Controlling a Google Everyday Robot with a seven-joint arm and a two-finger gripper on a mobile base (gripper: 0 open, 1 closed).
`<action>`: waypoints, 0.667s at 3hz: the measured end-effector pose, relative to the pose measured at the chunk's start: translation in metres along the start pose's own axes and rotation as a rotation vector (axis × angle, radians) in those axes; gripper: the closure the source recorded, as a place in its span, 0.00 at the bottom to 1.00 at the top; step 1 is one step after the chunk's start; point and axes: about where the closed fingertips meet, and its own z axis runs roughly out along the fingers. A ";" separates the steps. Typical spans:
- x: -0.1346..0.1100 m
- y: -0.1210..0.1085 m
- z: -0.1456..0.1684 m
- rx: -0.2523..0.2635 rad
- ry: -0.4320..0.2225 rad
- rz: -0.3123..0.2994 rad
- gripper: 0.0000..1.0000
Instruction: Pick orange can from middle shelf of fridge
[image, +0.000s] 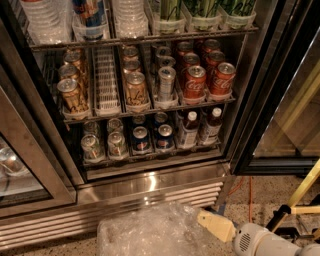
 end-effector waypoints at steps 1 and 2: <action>0.003 -0.002 0.001 0.004 0.010 0.001 0.00; 0.003 -0.002 0.001 0.004 0.010 0.001 0.00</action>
Offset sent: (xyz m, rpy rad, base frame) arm 0.0218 0.0152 0.0294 0.0418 -0.0769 -0.0203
